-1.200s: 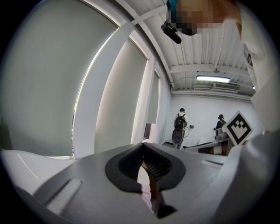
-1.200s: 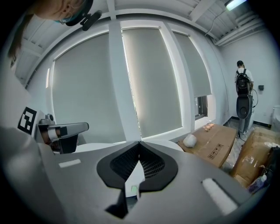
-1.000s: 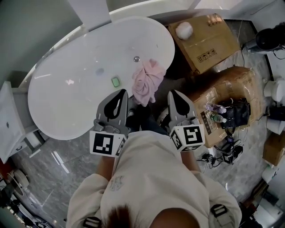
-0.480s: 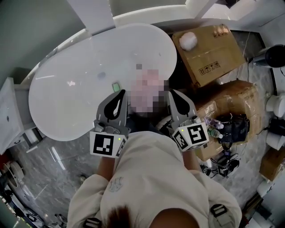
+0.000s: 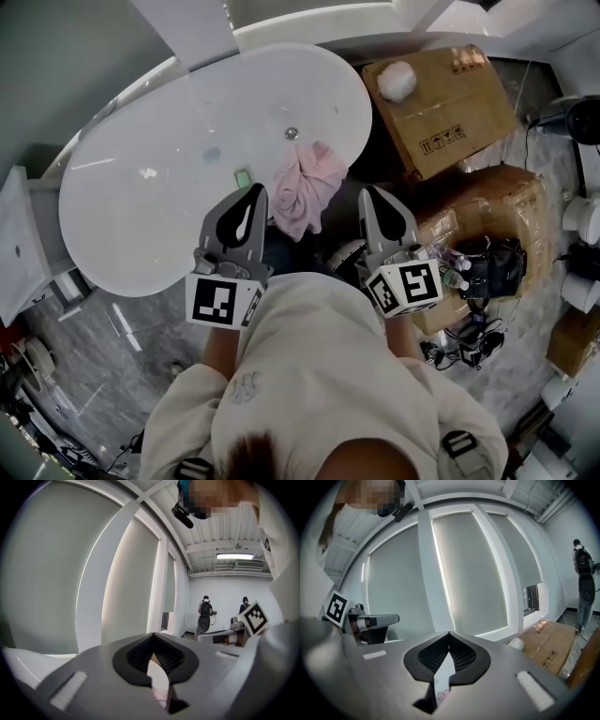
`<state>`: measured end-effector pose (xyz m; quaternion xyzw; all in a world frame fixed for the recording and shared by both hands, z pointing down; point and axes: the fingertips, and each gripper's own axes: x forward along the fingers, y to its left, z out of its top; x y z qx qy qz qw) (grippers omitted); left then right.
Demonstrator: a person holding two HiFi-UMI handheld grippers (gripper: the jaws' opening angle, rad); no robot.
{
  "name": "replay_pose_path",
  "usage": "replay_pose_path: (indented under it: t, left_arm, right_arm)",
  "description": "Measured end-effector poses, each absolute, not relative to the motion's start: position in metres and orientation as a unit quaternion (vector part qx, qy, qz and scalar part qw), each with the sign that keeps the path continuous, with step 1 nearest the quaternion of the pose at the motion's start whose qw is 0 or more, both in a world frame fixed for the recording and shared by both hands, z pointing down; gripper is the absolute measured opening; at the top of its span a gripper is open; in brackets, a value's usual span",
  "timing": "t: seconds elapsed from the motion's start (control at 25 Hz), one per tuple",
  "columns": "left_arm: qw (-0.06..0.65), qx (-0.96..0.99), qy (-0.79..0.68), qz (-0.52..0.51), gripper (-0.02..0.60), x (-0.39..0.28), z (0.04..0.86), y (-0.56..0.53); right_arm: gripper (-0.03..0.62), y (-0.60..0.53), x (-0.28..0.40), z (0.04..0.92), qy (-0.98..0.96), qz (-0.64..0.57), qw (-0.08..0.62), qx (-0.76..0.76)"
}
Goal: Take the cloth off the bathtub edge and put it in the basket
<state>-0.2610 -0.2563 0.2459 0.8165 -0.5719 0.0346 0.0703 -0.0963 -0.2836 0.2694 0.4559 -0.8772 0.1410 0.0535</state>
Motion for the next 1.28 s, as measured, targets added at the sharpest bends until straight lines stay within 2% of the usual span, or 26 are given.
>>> replay_pose_path:
  t: [1.28]
  left_arm:
    - [0.074, 0.85, -0.521, 0.02, 0.049, -0.297, 0.24, -0.278]
  right_arm:
    - [0.003, -0.28, -0.142, 0.263, -0.86, 0.142, 0.052, 0.487]
